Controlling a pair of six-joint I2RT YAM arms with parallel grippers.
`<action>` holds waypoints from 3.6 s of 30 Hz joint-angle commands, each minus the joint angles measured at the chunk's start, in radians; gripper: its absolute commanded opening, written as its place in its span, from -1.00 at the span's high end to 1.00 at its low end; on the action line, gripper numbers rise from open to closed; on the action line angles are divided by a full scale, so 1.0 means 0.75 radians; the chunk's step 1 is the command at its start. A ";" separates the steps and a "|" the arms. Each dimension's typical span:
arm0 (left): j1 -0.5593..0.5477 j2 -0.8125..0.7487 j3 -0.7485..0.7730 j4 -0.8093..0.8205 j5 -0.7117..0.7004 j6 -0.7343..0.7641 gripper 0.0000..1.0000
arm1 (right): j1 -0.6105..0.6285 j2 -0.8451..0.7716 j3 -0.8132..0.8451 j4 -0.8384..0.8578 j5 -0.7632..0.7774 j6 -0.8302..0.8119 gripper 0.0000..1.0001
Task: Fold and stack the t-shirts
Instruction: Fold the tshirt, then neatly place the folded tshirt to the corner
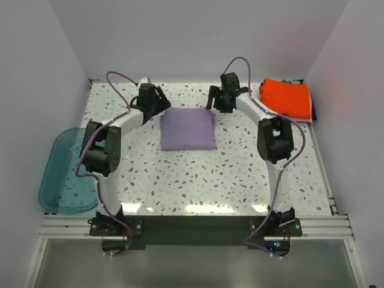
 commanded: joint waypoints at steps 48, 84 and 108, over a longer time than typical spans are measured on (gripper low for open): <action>-0.117 -0.967 -0.491 -0.535 0.078 0.308 0.30 | -0.044 -0.113 0.233 -0.411 0.468 -0.657 1.00; -0.082 -0.797 -0.527 -0.525 0.207 0.406 0.30 | -0.359 -0.070 0.880 -0.319 0.728 -0.969 1.00; -0.082 -0.781 -0.556 -0.478 0.307 0.402 0.11 | -0.637 -0.304 0.363 -0.407 0.587 -0.318 -0.97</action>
